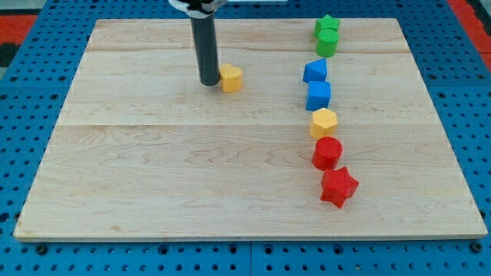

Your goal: Move the yellow heart above the triangle

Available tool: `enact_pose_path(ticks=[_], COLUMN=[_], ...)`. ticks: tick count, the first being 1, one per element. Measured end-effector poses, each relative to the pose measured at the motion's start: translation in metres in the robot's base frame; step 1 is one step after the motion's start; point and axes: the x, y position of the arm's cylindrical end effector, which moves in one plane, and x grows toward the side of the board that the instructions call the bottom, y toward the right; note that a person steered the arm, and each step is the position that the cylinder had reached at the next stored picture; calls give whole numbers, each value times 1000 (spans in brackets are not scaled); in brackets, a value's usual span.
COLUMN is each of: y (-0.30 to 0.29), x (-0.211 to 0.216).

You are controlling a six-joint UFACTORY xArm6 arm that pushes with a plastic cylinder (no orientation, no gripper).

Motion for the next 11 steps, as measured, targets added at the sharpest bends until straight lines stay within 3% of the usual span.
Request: enact_pose_path(ticks=[1, 2, 4, 6, 8, 9, 10, 11], y=[22, -2, 75, 81, 122, 132, 91, 99], x=[3, 30, -4, -23, -40, -40, -47, -73])
